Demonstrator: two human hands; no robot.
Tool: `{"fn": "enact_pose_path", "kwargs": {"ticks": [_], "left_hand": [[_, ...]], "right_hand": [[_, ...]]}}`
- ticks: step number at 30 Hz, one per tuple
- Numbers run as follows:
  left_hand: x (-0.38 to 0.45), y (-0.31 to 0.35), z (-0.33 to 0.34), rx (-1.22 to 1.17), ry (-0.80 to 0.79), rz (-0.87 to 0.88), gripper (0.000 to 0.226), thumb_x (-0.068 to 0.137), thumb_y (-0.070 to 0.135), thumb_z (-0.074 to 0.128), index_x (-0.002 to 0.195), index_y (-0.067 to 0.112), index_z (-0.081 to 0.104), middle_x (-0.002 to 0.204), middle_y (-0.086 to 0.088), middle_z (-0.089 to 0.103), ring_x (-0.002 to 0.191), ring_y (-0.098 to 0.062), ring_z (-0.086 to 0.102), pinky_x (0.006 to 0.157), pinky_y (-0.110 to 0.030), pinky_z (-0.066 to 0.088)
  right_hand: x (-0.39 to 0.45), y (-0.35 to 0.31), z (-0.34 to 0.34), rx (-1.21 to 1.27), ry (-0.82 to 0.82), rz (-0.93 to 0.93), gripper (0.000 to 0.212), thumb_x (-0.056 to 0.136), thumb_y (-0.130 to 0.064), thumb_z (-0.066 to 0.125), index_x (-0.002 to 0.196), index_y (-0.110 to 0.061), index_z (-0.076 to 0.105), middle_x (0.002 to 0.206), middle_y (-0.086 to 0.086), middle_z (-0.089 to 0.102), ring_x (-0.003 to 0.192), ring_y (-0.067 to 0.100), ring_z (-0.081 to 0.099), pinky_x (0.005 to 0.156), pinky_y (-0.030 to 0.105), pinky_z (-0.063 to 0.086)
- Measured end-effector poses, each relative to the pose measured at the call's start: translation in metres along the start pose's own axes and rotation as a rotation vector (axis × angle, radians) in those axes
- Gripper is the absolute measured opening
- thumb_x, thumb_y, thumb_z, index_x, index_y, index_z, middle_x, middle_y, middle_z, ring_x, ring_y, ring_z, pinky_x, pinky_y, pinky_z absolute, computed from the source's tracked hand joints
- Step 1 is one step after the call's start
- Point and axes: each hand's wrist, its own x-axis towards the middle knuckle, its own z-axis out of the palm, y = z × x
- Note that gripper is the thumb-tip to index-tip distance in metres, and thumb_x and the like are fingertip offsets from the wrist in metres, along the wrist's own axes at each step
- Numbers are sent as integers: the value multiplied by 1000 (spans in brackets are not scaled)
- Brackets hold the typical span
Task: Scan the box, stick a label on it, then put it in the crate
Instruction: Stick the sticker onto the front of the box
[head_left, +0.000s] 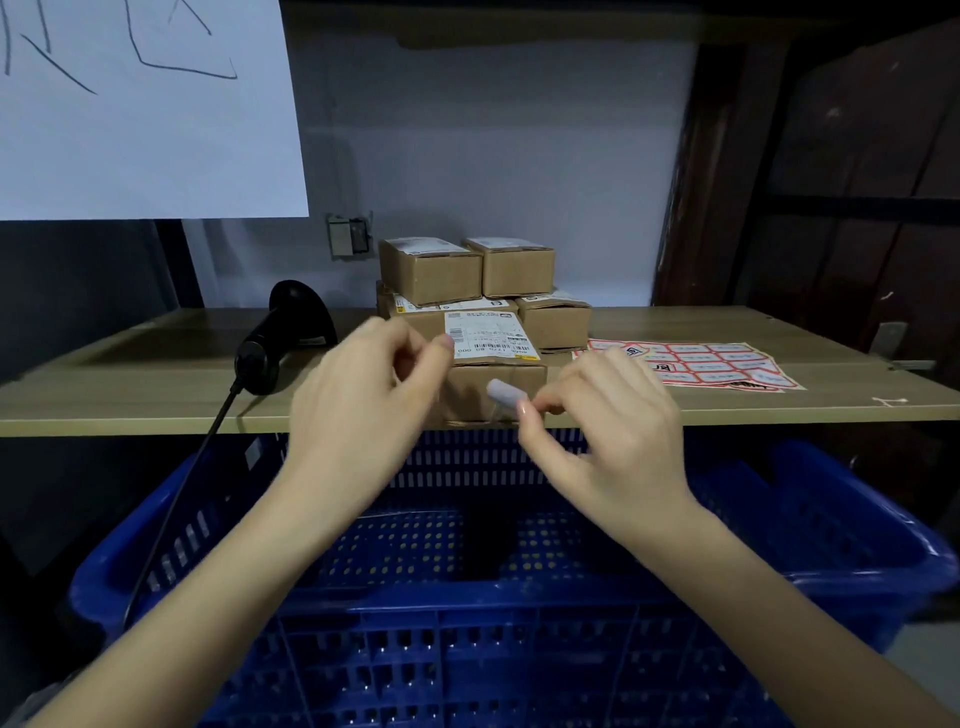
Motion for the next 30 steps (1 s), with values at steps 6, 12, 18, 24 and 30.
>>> {"fn": "enact_pose_path", "kwargs": {"ticks": [6,12,18,24,30], "left_hand": [[3,2,2,-317,-356,-107,44,81,38,61,67,-4,65,66,-10,49,67,-16,42,66,-26,32],[5,-8,7,-261,-388,-71,17,74,24,72,61,14,69,69,-2,57,61,-7,47,56,-15,37],[15,-27,6,88,-226,452,35,71,52,50,66,24,69,111,19,49,107,1,32,89,-21,25],[30,-33,15,46,-278,458,39,71,55,48,69,23,70,120,18,49,120,-5,34,99,-25,23],[35,-38,21,-1,-284,399,40,70,54,49,70,21,70,113,14,55,112,-12,44,104,-41,32]], "right_hand": [[0,-4,2,-281,59,-376,22,70,-9,72,51,-9,61,50,5,55,45,24,45,48,33,28],[-4,1,5,-241,5,-434,22,74,-16,72,55,-11,64,52,3,57,48,23,48,50,32,32],[6,19,-2,170,-246,128,38,78,-42,64,97,-10,72,91,4,63,88,18,50,78,30,40],[23,45,5,314,-385,358,17,75,-39,69,82,-25,75,87,-15,58,95,11,48,87,28,38],[24,42,9,335,-409,318,26,74,-46,60,75,-25,75,84,-20,57,91,11,48,86,35,42]]}}
